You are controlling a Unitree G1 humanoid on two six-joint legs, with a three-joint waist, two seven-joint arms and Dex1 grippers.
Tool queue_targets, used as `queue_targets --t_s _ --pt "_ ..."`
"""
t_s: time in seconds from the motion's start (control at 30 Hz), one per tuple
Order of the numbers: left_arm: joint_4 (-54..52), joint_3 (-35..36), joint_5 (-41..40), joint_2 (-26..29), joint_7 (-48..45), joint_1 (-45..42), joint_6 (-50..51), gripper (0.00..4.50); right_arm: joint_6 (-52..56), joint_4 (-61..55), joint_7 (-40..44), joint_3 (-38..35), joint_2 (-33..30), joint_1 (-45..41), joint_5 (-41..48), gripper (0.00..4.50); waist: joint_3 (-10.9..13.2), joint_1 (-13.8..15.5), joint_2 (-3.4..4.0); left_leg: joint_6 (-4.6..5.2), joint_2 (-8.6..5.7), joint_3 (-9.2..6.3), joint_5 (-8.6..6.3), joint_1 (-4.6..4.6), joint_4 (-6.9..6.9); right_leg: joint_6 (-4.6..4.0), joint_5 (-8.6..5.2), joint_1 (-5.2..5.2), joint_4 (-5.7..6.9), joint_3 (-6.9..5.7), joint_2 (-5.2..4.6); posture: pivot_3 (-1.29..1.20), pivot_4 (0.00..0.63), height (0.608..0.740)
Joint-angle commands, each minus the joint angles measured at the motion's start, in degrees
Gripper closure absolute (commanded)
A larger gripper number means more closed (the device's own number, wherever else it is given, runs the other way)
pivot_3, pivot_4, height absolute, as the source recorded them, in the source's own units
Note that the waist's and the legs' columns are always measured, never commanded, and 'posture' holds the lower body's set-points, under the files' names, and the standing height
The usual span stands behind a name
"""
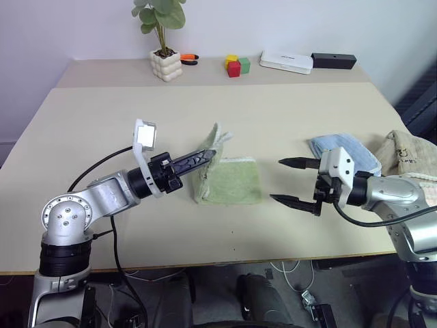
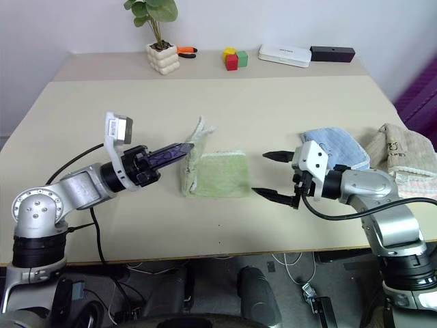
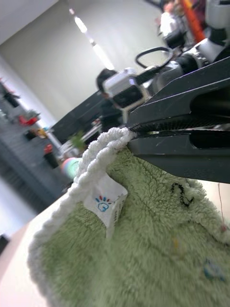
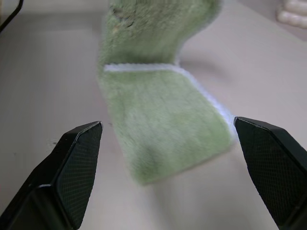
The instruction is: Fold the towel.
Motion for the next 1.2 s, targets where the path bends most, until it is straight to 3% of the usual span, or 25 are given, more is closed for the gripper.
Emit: queue_targets --t_s 0.03,0.2,0.5,0.83,1.2 --pt "0.1 -0.1 -0.2 1.3 -2.1 -0.1 1.0 4.46 -1.3 -0.9 -0.1 -2.8 -1.1 1.1 0.2 0.0 0.0 0.1 0.0 0.0 0.0 -0.01 0.0 0.0 0.0 0.0 -0.01 0.01 0.0 -0.01 0.0 0.0 0.15 0.74" --pt "1.6 -2.2 3.2 1.2 -4.1 -0.7 2.0 4.46 -1.8 -1.2 0.0 -5.0 -1.8 3.1 0.3 0.0 0.0 0.3 0.0 0.0 -0.06 0.01 0.0 -0.02 0.08 0.0 -0.02 0.05 -0.01 -0.01 -0.09 0.0 0.15 0.74" --pt "5.8 -10.3 16.6 -3.9 -12.5 -5.4 0.8 4.46 -2.6 -2.7 0.4 -8.3 -2.1 4.4 2.0 0.0 0.0 0.2 0.0 -0.01 -0.11 0.0 0.0 -0.03 0.19 0.0 -0.01 0.13 -0.02 -0.01 -0.12 0.0 0.15 0.74" --pt "9.9 -15.9 27.7 -10.6 -19.3 -9.0 0.0 4.46 2.7 -8.4 -0.7 -15.5 -1.4 8.1 12.5 0.0 0.0 0.3 0.0 0.0 -0.11 -0.05 0.0 -0.04 0.27 0.08 0.02 0.18 -0.01 -0.02 -0.11 0.0 0.15 0.74" --pt "15.1 -21.3 39.8 -15.6 -25.1 -11.9 -3.1 4.46 2.7 -9.8 -2.2 -14.2 -1.7 9.7 11.3 0.0 0.0 0.2 0.0 0.01 -0.12 -0.07 -0.01 -0.05 0.33 0.1 0.02 0.2 0.0 -0.03 -0.1 0.0 0.15 0.74"
